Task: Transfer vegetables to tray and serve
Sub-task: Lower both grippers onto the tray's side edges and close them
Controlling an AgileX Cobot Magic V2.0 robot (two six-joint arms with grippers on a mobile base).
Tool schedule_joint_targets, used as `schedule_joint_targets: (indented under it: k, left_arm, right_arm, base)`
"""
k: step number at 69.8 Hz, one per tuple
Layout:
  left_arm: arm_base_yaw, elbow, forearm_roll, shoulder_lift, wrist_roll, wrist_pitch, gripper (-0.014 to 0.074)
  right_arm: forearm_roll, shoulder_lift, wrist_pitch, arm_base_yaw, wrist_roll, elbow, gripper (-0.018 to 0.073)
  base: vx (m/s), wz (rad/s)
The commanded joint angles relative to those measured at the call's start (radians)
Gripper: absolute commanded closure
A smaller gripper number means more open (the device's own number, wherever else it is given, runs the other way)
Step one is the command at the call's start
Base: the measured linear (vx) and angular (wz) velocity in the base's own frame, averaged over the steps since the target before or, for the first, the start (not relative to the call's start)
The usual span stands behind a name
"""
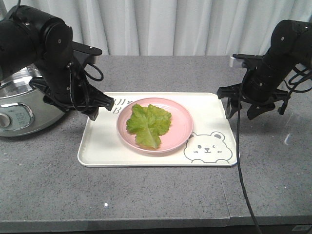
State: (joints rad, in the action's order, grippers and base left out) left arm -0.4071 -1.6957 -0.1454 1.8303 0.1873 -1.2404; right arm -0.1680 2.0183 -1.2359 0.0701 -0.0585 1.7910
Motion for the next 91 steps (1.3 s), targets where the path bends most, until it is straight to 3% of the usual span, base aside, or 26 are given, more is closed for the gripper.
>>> schedule_joint_targets:
  k: [1,19,91]
  left_arm:
    - [0.021,-0.018,0.017,-0.032,0.013,0.022,0.0166]
    - [0.064,-0.012,0.05,-0.027,0.008,0.028,0.022]
    - [0.067,-0.013,0.076,0.071,-0.008,0.035,0.0226]
  right_arm:
    - [0.002,-0.039,-0.037,-0.003,-0.001,0.025,0.0123]
    - [0.004,-0.025,-0.033,-0.003,0.002,0.025,0.0125]
    - [-0.005,0.026,-0.046,-0.001,-0.006,0.025,0.0126]
  base:
    - [0.0,0.0]
    - [0.0,0.0]
    - [0.0,0.0]
